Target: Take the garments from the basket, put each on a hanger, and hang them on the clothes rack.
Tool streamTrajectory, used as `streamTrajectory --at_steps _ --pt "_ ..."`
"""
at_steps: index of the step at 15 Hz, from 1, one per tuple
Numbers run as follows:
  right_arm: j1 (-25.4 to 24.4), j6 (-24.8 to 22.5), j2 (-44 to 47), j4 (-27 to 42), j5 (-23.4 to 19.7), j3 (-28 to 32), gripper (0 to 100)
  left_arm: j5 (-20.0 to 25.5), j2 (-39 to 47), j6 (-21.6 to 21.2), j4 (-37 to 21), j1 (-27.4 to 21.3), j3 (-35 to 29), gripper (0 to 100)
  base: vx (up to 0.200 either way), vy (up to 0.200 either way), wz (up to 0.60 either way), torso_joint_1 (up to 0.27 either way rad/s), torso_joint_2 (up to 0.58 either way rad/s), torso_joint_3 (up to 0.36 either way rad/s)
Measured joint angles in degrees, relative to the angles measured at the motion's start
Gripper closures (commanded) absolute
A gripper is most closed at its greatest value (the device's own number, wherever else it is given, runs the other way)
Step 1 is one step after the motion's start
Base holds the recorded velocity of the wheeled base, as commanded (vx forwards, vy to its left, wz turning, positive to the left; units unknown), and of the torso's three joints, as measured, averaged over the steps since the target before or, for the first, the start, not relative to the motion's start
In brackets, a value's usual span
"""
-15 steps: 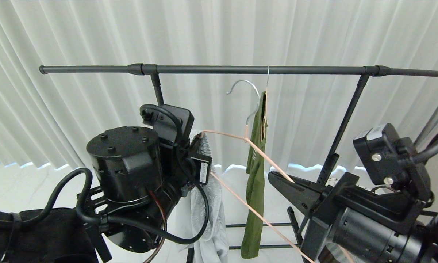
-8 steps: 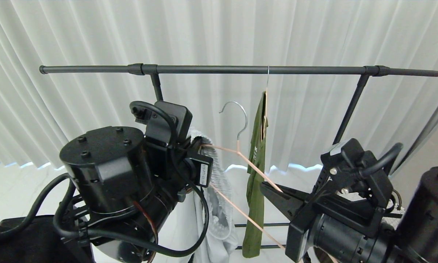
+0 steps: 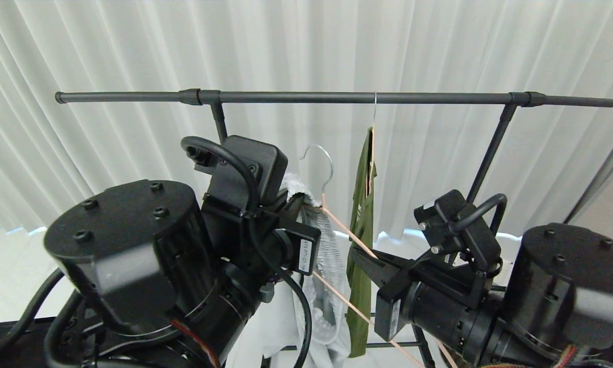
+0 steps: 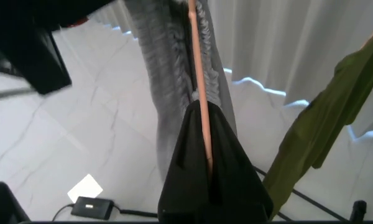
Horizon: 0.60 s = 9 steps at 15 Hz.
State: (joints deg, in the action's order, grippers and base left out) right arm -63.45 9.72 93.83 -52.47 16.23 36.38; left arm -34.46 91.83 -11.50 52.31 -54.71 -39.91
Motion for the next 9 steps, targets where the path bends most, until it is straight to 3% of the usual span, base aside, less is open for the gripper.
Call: streamTrajectory --at_steps 9 --pt "0.1 -2.4 -2.1 -3.8 0.1 1.6 100 0.3 -0.7 -2.8 0.0 -0.5 0.9 100 0.0 0.0 0.0 0.0 0.0 0.0"
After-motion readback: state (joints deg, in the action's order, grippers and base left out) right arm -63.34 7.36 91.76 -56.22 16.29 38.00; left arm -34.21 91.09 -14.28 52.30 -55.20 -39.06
